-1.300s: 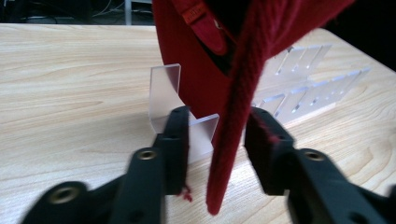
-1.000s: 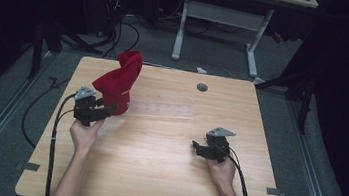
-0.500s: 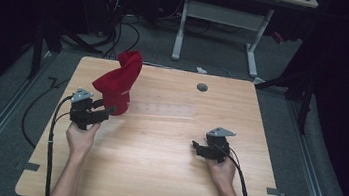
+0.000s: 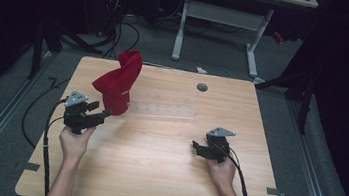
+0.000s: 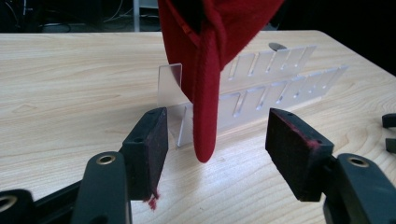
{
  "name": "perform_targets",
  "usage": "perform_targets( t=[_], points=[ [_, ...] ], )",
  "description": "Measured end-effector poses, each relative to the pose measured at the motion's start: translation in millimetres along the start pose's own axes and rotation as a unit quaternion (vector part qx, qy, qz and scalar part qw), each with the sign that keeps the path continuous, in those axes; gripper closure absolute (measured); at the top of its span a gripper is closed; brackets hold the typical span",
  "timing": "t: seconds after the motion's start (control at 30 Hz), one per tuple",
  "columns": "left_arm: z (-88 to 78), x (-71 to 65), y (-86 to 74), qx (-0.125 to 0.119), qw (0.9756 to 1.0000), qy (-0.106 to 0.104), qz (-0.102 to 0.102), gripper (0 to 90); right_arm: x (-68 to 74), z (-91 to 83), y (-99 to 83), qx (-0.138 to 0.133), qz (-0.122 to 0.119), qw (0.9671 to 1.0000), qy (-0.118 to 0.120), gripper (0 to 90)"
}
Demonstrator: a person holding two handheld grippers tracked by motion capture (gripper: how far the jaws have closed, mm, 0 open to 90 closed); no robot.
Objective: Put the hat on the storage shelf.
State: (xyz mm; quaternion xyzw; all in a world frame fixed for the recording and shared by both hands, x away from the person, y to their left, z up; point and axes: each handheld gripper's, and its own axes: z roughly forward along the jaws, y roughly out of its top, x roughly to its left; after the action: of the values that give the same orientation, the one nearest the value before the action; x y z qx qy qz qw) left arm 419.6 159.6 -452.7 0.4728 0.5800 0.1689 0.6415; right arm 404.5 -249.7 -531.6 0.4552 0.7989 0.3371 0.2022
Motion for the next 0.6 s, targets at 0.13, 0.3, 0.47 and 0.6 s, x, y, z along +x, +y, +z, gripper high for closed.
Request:
perform_targets(
  t=[0.13, 0.3, 0.47, 0.6],
  points=[
    [-5.6, -3.0, -1.4, -0.007, 0.9999, -0.008, -0.003, 40.1, 0.0, 0.0, 0.0, 0.000, 0.000, 1.0000, 0.000, 34.1],
    [-13.7, -3.3, -3.2, -0.011, 0.9998, -0.014, -0.012, 40.5, 0.0, 0.0, 0.0, 0.000, 0.000, 1.0000, 0.000, 34.0],
    [-18.6, -5.5, -12.2, -0.002, 0.9999, -0.012, -0.008, 40.2, 0.1, 0.0, 0.0, 0.000, 0.000, 1.0000, 0.000, 34.0],
    [-22.1, -5.8, -20.1, 0.002, 0.9999, -0.013, -0.009, 39.8, 0.3, -0.1, -0.1, 0.000, 0.000, 1.0000, -0.001, 34.0]
  ],
)
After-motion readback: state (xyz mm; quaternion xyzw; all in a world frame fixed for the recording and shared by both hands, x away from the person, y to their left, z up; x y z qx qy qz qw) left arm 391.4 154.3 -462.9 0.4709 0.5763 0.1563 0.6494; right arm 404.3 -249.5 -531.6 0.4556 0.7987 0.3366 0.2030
